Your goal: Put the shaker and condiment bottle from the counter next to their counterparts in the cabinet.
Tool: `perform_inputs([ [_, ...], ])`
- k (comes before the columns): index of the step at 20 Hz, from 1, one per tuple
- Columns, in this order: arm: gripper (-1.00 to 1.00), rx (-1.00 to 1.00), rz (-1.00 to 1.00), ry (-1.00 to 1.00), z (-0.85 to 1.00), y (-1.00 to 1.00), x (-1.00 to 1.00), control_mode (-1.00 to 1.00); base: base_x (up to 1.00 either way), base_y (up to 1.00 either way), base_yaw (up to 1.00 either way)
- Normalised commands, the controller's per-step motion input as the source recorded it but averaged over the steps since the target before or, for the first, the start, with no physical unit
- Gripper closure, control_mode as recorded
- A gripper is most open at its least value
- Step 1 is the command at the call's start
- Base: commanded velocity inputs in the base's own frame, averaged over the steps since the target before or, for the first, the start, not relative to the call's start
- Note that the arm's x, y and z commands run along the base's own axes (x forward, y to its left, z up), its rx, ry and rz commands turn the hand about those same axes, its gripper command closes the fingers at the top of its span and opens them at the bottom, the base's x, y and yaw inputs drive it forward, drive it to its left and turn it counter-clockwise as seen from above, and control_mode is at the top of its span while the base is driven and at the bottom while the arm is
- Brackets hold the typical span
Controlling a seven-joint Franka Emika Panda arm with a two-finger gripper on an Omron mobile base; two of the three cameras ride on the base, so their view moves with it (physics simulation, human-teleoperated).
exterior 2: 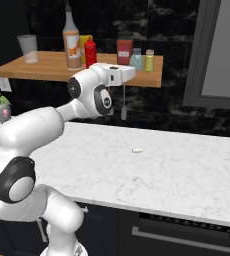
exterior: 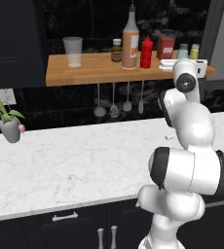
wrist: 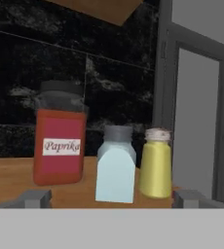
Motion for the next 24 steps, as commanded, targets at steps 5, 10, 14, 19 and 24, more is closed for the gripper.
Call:
perform_inputs([
  [5,-1.0,0.0,0.0,0.0,0.44,0.42,-1.0,-1.0,0.0,0.0,0.0],
  [10,-1.0,0.05,-0.08,0.0,0.39,0.33,-1.0,-1.0,0.0,0.0,0.0],
  [14,-1.0,0.07,-0.16,0.0,0.09,0.3,-1.0,-1.0,0.0,0.0,0.0],
  [19,-1.0,0.02,-0.12,0.0,0.0,0.43,-1.0,-1.0,0.0,0.0,0.0],
  [24,-1.0,0.0,-0.07,0.0,0.0,0.5,-1.0,-1.0,0.0,0.0,0.0],
])
